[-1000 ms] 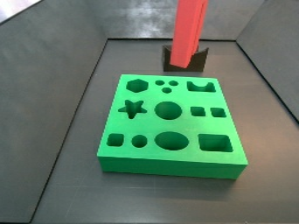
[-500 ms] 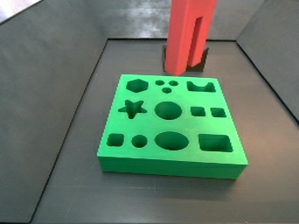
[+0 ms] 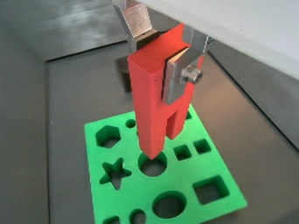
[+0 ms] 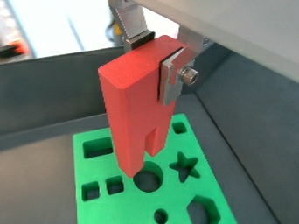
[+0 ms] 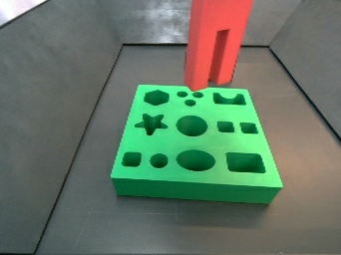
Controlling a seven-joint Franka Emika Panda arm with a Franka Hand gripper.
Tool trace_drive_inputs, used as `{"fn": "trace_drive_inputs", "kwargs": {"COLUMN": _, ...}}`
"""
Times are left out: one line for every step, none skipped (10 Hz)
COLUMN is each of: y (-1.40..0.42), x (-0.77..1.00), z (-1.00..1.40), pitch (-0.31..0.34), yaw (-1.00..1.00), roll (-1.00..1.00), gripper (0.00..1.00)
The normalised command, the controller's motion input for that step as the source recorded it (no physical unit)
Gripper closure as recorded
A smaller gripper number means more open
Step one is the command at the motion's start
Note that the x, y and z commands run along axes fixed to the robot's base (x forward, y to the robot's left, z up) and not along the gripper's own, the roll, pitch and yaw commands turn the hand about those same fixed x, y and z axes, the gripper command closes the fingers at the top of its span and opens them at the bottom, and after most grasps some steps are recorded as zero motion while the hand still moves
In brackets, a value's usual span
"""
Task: Pick up the double-square object. Move up. Place the double-square object on the fixture. Regrasp the double-square object. Move to above the board. Insert the double-square object.
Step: Insert the double-square object.
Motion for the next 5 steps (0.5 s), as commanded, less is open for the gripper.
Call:
{"fn": "trace_drive_inputs", "kwargs": {"y": 0.00, "x": 0.00, "z": -0.13, "pitch": -0.013, "yaw": -1.00, "roll": 0.00, "gripper": 1.00}}
{"fn": "trace_drive_inputs", "kwargs": {"y": 0.00, "x": 0.00, "z": -0.14, "pitch": -0.011, "yaw": -1.00, "roll": 0.00, "gripper": 1.00}}
{"fn": "trace_drive_inputs", "kwargs": {"y": 0.00, "x": 0.00, "z": -0.17, "pitch": -0.021, "yaw": -1.00, "roll": 0.00, "gripper": 1.00}}
{"fn": "trace_drive_inputs", "kwargs": {"y": 0.00, "x": 0.00, "z": -0.19, "pitch": -0.026, "yaw": -1.00, "roll": 0.00, "gripper": 1.00}}
{"fn": "trace_drive_inputs", "kwargs": {"y": 0.00, "x": 0.18, "z": -0.28, "pitch": -0.033, "yaw": -0.96, "roll": 0.03, "gripper": 1.00}}
